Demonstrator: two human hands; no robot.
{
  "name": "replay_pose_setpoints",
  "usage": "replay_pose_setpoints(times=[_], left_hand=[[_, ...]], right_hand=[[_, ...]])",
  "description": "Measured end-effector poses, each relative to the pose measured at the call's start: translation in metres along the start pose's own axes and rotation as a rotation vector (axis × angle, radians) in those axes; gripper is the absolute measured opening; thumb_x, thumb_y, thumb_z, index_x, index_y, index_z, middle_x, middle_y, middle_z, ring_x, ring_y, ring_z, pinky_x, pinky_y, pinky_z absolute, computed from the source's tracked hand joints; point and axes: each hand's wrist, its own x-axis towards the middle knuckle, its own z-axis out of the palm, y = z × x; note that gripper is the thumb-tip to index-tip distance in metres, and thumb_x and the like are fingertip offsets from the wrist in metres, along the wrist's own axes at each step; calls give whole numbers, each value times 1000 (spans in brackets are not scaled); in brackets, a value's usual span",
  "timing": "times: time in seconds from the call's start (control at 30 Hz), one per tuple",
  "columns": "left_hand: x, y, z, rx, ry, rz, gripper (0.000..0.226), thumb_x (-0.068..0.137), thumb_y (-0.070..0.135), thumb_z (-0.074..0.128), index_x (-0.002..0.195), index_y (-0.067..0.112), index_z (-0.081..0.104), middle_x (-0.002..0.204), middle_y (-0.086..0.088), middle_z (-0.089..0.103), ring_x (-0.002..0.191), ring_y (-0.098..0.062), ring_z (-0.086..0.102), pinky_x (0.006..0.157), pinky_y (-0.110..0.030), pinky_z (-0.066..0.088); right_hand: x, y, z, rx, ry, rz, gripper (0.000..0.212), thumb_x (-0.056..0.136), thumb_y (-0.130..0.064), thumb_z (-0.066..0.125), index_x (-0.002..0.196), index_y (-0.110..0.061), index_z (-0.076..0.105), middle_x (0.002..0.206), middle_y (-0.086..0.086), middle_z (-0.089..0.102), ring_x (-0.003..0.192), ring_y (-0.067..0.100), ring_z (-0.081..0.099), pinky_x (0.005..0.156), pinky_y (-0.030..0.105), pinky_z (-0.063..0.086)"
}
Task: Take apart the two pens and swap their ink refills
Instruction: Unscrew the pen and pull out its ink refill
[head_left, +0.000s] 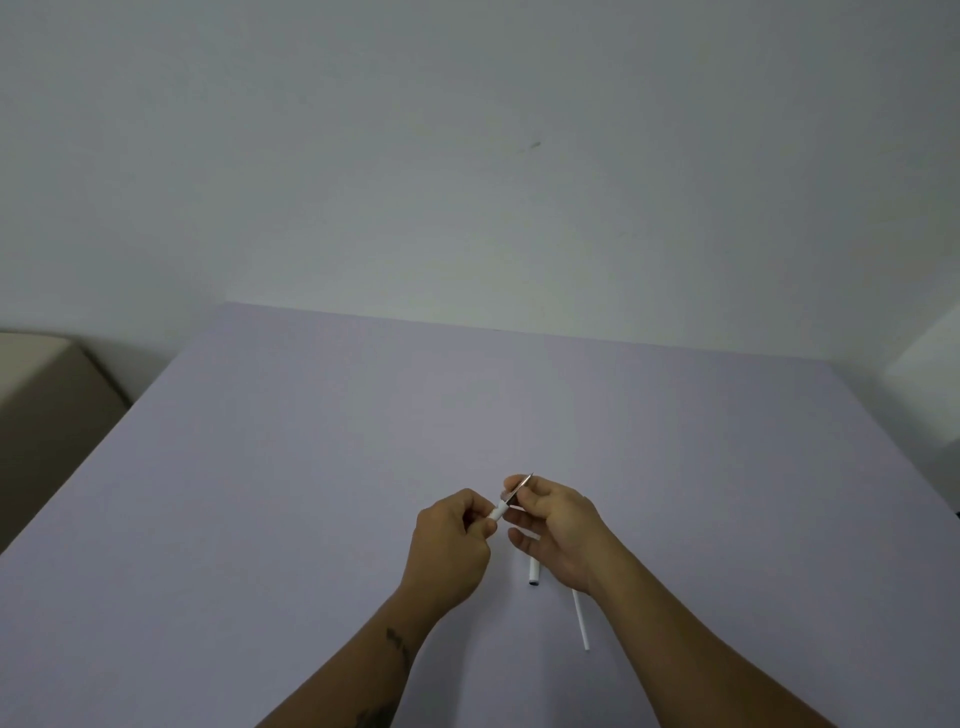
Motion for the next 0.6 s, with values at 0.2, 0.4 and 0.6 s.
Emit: replay_pose_setpoints(times=[0.2, 0.4, 0.6], left_hand=[[0, -1, 1, 6, -1, -14, 20, 90, 8, 63, 78, 23, 65, 64, 6, 61, 56, -8, 52, 54, -16, 42], [2, -1, -1, -7, -5, 11, 20, 89, 7, 63, 77, 23, 65, 63, 5, 60, 54, -8, 50, 54, -19, 42], [2, -3, -2, 0, 0, 0, 19, 90, 7, 63, 78, 23, 65, 63, 6, 60, 55, -8, 51, 53, -16, 41]], right_hand=[[-2, 0, -2, 5, -32, 52, 19, 97, -21, 60, 104, -12, 75, 106, 8, 70, 104, 27, 63, 77, 37, 53], [2, 2, 4, -47, 38, 15, 18, 97, -21, 60, 92, -9, 72, 104, 11, 70, 106, 28, 64, 77, 36, 54], [2, -1, 4, -19, 0, 26, 29, 101, -9, 48, 95, -12, 77, 103, 9, 72, 102, 27, 66, 74, 36, 53]])
